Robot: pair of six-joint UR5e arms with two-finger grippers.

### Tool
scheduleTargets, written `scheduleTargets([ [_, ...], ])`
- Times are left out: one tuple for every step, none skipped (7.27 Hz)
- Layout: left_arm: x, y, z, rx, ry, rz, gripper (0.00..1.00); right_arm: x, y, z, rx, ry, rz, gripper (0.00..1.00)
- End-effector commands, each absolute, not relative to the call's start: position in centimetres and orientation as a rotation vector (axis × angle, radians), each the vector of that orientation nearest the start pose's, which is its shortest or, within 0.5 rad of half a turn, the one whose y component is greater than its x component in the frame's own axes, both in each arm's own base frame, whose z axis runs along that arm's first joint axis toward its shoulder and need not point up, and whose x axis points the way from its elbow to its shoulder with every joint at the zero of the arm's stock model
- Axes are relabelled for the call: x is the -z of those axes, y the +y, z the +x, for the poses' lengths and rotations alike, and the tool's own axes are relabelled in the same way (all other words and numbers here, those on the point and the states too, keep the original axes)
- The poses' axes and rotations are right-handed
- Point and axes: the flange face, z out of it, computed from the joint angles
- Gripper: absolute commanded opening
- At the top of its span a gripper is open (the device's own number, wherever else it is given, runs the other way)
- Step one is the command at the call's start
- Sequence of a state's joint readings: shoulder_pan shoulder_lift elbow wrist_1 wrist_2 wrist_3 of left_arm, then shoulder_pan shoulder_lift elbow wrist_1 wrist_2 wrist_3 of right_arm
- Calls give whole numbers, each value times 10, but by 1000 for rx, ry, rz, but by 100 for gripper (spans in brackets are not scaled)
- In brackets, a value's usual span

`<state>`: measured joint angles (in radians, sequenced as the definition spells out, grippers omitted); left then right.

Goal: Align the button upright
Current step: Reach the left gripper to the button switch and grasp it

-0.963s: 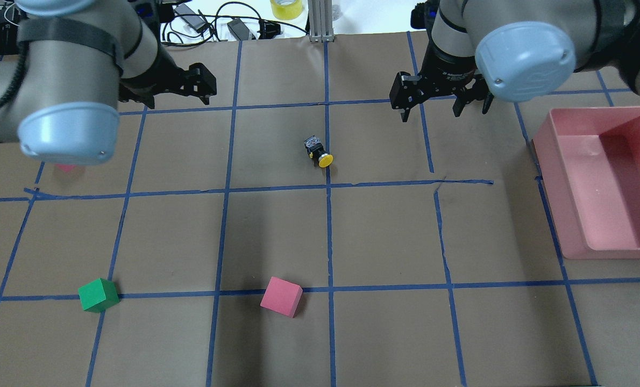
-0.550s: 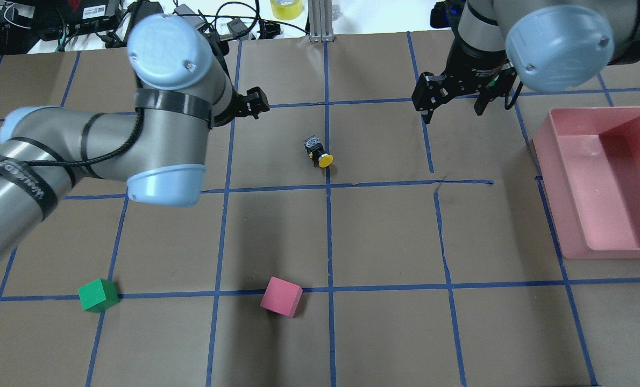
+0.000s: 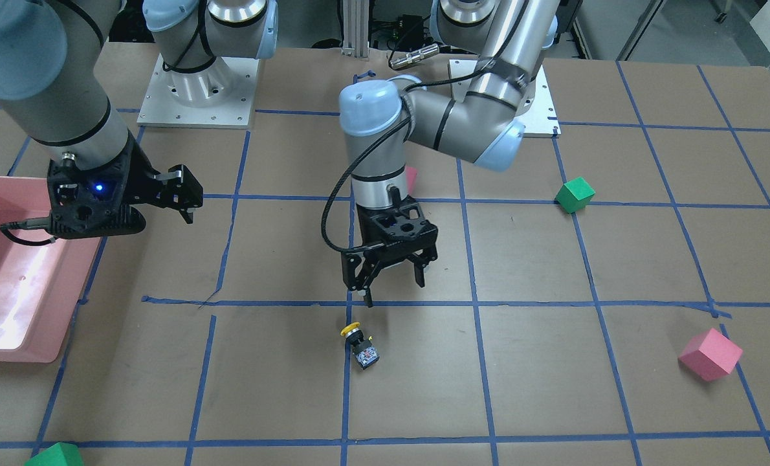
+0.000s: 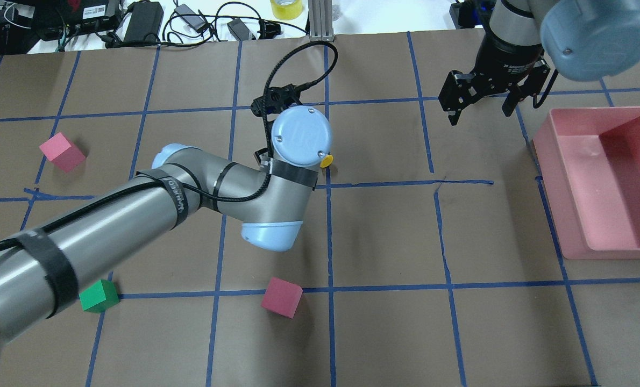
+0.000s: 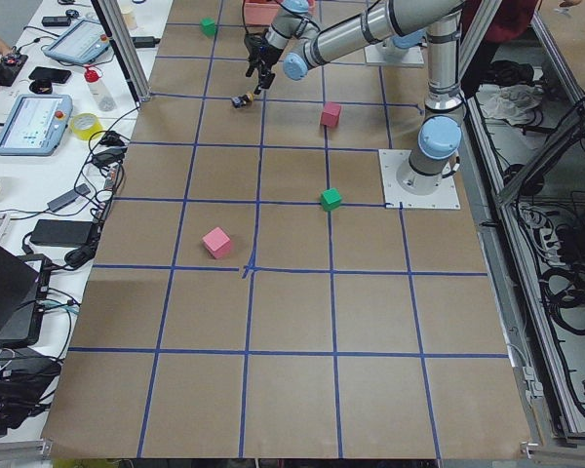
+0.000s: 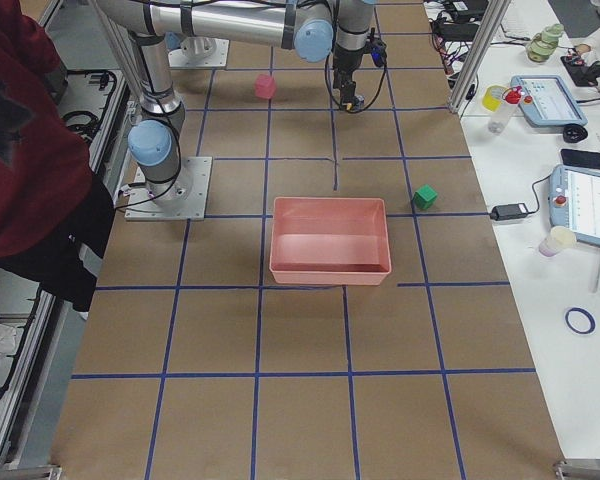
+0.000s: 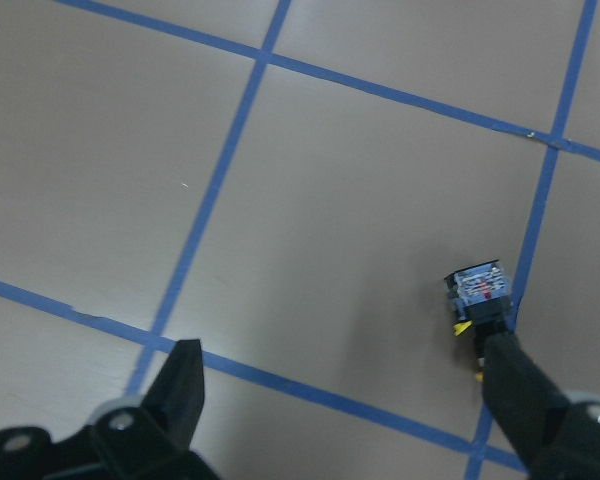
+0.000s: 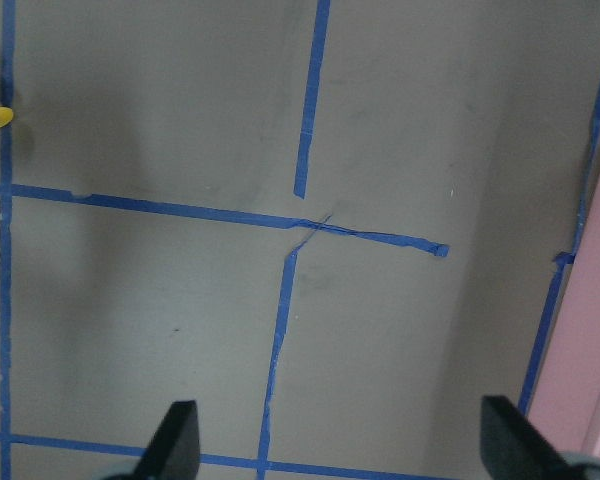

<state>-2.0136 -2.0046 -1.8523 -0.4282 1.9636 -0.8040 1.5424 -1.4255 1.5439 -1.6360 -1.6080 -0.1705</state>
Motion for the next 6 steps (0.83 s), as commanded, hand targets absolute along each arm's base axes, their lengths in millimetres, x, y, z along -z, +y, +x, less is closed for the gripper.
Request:
scheduleTargets([
  [-205, -517, -396, 960, 2814, -831, 100, -430, -547, 112, -106, 3182, -318, 100],
  [-193, -525, -407, 969, 2803, -930, 100, -428, -545, 112, -114, 3179, -338, 100],
  [-176, -526, -406, 985, 2763, -921, 100, -427, -544, 111, -118, 3177, -373, 100],
  [-166, -526, -405, 998, 2741, -843, 100, -424, -544, 111, -130, 3175, -376, 100],
  [-162, -528, -405, 1039, 2734, -833, 99, -421, -546, 112, -114, 3172, -377, 100],
  [-147, -529, -405, 1046, 2733, -835, 99, -420, -545, 114, -118, 3169, -374, 100],
])
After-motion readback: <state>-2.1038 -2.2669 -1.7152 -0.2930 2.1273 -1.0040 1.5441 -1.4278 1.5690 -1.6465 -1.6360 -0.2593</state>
